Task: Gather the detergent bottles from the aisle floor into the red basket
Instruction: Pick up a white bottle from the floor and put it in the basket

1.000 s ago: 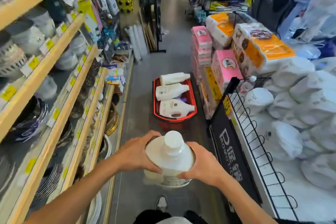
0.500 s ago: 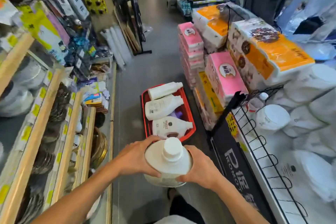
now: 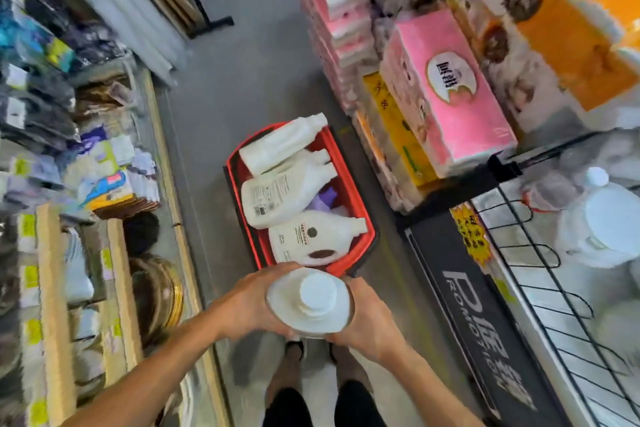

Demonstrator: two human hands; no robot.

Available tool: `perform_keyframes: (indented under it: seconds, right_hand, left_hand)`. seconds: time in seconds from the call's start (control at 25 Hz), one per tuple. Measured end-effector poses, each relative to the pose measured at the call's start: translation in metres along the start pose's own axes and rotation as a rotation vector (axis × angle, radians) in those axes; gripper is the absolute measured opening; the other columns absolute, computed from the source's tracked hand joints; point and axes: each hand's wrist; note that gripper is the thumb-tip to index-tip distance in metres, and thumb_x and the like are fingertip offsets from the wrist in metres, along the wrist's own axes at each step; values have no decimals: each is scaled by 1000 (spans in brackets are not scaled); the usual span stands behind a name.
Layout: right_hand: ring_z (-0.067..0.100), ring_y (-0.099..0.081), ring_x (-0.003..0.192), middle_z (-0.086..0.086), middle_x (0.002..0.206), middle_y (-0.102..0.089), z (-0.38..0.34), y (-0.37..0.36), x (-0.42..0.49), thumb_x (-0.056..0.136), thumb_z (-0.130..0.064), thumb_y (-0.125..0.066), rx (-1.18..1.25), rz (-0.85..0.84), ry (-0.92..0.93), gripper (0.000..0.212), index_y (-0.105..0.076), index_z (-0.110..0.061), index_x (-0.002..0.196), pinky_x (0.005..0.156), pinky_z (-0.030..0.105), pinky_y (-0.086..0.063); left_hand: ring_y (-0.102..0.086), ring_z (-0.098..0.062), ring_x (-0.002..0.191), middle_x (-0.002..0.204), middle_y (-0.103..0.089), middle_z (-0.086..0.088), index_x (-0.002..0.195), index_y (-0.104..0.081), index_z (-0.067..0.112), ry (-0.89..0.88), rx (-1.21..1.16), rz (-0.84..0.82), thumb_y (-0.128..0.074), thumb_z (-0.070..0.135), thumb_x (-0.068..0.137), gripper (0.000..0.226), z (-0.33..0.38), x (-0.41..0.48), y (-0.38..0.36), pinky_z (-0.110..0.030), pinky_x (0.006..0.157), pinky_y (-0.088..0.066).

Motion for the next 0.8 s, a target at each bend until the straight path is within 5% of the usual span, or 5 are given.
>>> perform_keyframes:
  seconds: [0.16,0.32,0.52,0.68,0.8]
  right_hand:
    - [-5,-53,99,-34,103,-53,25,-13,75,61,-47,-89,-46,10,-26,68,-52,-50,118,76,20,-46]
    - [8,-58,109,-19,116,-57,51,-42,134,54,-57,-84,-77,47,-1,80,-52,-40,126,82,31,-52]
    - [8,-56,105,-14,115,-58,68,-73,182,59,-45,-90,94,86,8,73,-55,-35,122,82,29,-49]
    - [-7,-56,116,-24,126,-59,94,-97,195,58,-22,-97,403,182,-109,85,-50,-47,124,92,12,-47]
    - [-2,-63,114,-13,126,-67,121,-99,210,62,-13,-98,615,242,-217,84,-55,-30,132,93,17,-53]
  left_hand:
    - [-49,18,117,125,-53,43,119,-44,76,-3,-57,-5,-102,21,51,105,-62,68,9,-5,96,-37]
    - [-48,8,126,133,-55,33,131,-51,56,45,-64,-15,-103,30,48,101,-104,106,20,-29,111,-41]
    - [-47,17,120,128,-51,41,124,-52,59,9,55,-95,-103,34,47,95,-127,153,50,-10,98,-36]
    - [-48,10,119,129,-54,33,127,-47,65,-16,190,-200,-98,52,49,94,-123,207,64,-16,100,-37]
    - [-49,6,120,132,-54,25,133,-51,55,-1,135,-159,-97,50,54,91,-120,251,51,-18,102,-40]
Point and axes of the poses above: each hand's wrist, its own x-axis towards the middle knuckle, its own y-axis out of the back of the hand, z = x × y
